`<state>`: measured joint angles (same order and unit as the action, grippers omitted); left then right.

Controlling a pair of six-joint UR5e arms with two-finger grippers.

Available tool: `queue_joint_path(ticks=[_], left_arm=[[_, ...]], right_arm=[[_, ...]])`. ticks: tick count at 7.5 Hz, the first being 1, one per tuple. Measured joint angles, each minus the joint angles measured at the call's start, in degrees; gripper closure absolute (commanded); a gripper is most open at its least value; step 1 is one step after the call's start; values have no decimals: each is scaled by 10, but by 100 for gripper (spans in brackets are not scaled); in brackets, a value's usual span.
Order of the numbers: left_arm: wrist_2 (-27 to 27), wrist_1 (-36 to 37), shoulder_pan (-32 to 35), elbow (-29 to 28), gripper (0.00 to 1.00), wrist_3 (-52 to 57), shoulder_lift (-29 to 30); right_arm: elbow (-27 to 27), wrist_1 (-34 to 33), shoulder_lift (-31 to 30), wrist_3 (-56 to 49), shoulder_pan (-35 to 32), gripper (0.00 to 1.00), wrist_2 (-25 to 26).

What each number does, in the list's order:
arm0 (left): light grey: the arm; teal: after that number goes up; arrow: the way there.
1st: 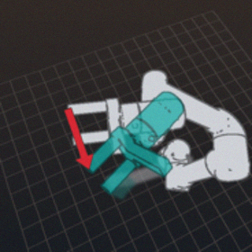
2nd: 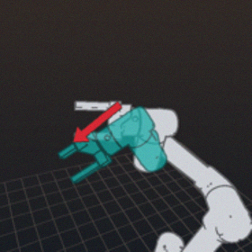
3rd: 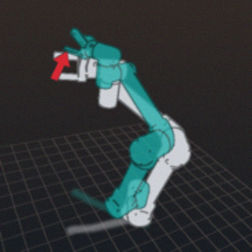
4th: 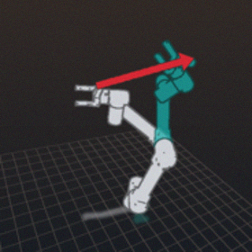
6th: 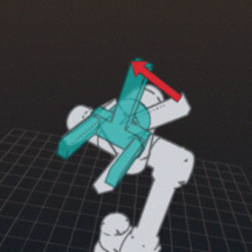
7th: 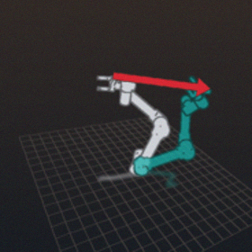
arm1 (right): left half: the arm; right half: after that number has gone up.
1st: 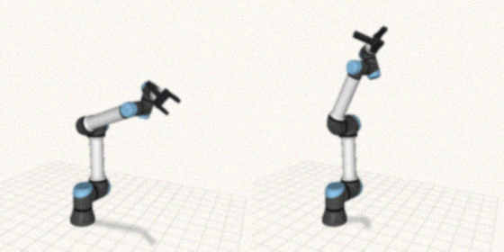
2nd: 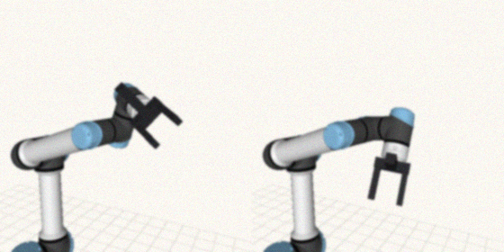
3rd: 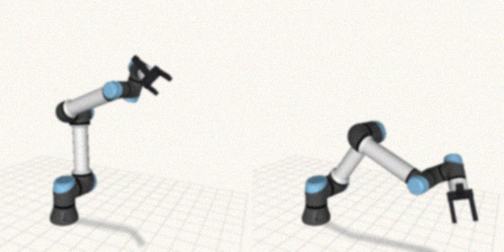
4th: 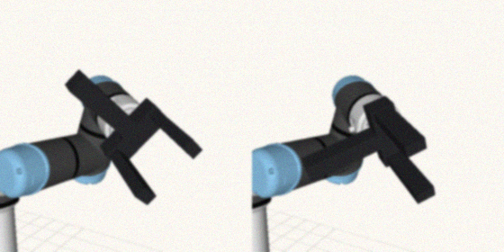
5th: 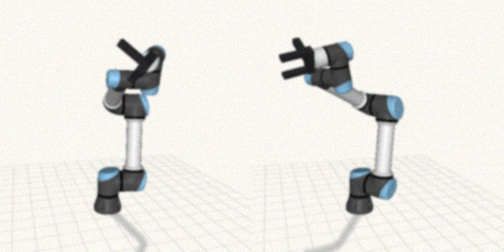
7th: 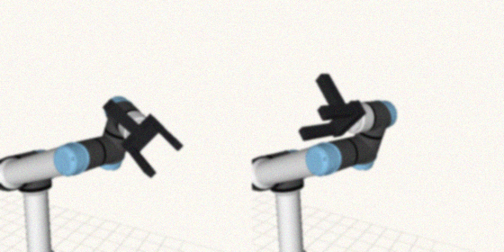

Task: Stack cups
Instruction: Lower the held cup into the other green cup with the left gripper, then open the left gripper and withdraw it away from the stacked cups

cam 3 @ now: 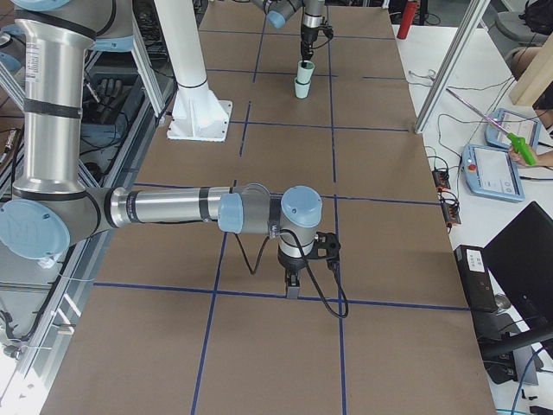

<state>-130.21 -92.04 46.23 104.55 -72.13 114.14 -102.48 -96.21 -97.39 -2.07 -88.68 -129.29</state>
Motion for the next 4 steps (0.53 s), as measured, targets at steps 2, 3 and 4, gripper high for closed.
queue_joint_path(ticks=[2, 3, 4], left_arm=[[4, -4, 0, 6, 0, 1, 0], [5, -4, 2, 12, 0, 1, -1], [5, -3, 7, 21, 0, 2, -4]], right_arm=[[0, 0, 0, 0, 0, 0, 0], [0, 0, 0, 0, 0, 0, 0], [0, 0, 0, 0, 0, 0, 0]])
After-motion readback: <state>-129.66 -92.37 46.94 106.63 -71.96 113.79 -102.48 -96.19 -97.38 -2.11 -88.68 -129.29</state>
